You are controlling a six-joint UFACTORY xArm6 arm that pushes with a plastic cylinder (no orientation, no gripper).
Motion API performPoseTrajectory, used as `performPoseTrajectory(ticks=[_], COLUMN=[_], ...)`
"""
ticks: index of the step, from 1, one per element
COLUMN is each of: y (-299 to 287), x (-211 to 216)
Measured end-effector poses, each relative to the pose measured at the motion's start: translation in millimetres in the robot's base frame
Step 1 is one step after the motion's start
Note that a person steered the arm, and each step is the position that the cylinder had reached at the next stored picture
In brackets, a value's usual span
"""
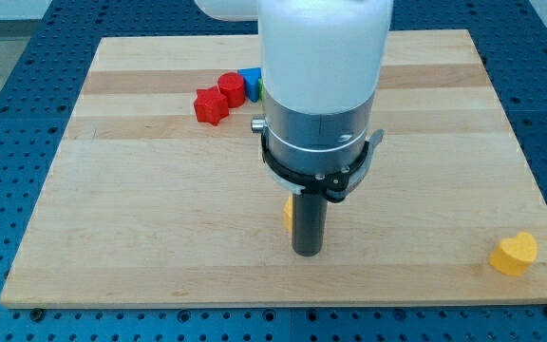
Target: Push yellow hexagon into red star
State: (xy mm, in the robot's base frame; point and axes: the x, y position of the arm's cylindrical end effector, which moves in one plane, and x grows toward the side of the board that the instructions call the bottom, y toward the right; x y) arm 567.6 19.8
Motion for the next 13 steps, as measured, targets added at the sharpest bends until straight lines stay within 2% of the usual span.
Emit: performPoseTrajectory(ticks=[4,6,8,11,13], y=[0,19,50,7,-19], x=[24,16,-12,-15,-32])
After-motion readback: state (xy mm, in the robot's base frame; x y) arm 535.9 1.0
